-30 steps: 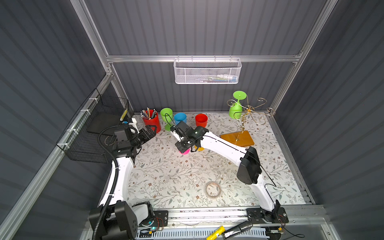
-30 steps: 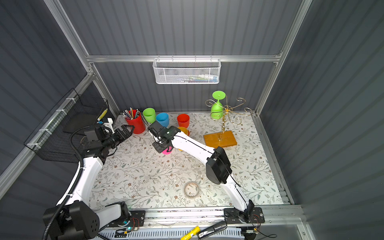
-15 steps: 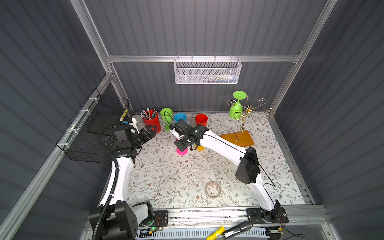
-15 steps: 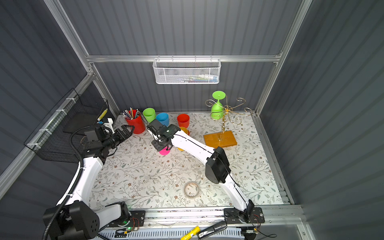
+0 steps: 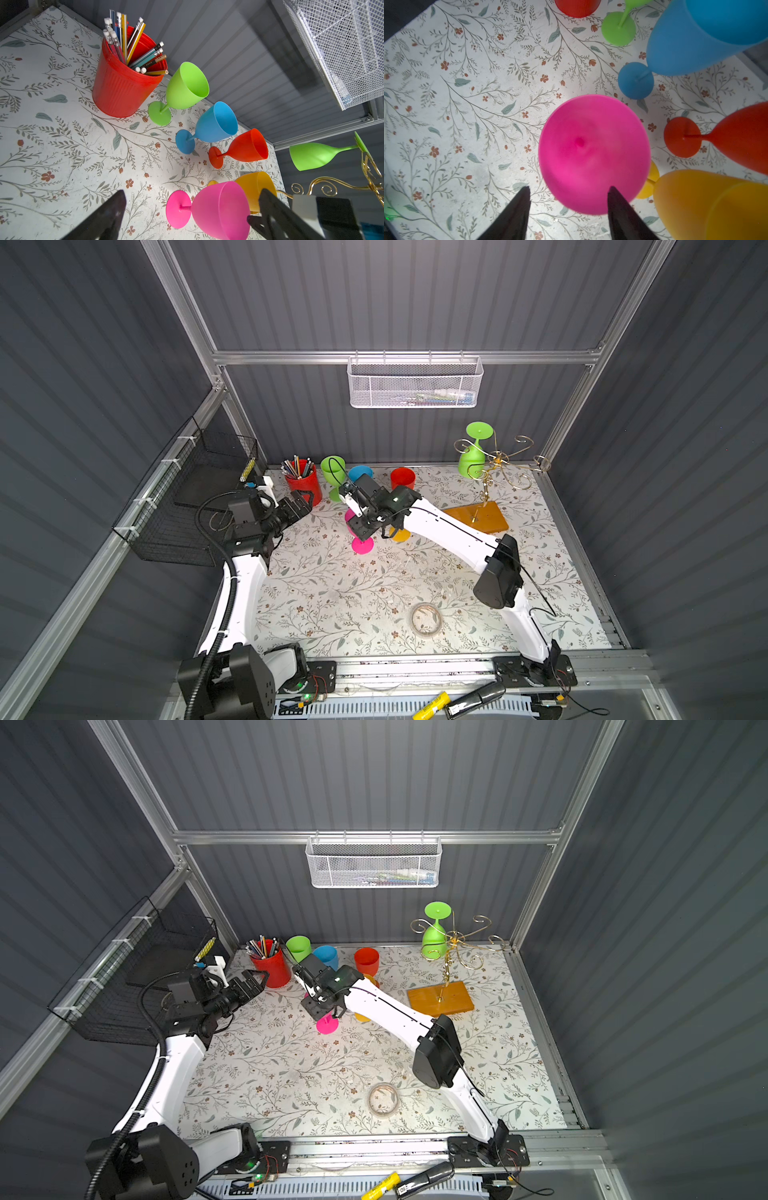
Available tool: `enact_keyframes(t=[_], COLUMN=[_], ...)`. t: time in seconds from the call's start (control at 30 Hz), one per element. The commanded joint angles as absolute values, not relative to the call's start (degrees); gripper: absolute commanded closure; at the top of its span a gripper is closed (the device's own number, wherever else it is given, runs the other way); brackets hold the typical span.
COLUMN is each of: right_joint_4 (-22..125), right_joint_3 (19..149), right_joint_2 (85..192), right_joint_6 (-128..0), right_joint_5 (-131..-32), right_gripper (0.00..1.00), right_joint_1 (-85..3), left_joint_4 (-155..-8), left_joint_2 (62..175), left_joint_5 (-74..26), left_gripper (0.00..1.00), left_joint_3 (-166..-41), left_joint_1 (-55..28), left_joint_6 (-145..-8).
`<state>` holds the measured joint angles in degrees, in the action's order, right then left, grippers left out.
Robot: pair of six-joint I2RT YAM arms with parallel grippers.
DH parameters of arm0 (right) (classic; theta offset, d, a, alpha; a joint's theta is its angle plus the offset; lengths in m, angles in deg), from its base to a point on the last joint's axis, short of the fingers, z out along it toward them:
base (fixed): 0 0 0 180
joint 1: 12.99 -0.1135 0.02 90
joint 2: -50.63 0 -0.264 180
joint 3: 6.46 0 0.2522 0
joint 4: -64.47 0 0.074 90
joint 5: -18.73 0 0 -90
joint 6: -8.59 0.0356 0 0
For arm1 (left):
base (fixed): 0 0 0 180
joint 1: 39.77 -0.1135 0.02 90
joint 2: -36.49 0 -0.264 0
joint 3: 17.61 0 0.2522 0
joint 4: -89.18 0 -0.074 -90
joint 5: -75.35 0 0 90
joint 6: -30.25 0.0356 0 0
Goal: Take the wine glass off the wine glass rack
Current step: 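Set the pink glass upright on the table and open the right gripper, then move the right gripper up to the green glass hanging on the rack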
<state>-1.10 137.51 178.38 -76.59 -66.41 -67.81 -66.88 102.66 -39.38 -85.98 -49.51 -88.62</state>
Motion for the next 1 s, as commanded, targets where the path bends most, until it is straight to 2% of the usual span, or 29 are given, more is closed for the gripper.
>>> enact_keyframes(t=[0.0, 0.47, 0.97], right_joint_4=[0.4, 5.5, 10.9], right_joint_3=[135.4, 127.2, 117.7], right_joint_2=[173.4, 161.4, 143.8], right_joint_6=[-76.7, -76.0, -76.8], right_joint_5=[-65.7, -64.7, -55.3], right_gripper=[0.33, 0.19, 0.19], right_joint_1=[-68.4, -69.0, -68.6], left_joint_4=[-67.6, -67.6, -69.4], left_joint_2=[101.1, 99.2, 95.5], left_joint_5=[-40.4, -39.8, -38.1], left_gripper=[0.00, 0.00, 0.01], left_joint_3=[-85.2, -84.9, -83.7], left_joint_1=[-49.7, -49.7, -48.2], left_joint_6=[-87.3, -86.6, -85.6])
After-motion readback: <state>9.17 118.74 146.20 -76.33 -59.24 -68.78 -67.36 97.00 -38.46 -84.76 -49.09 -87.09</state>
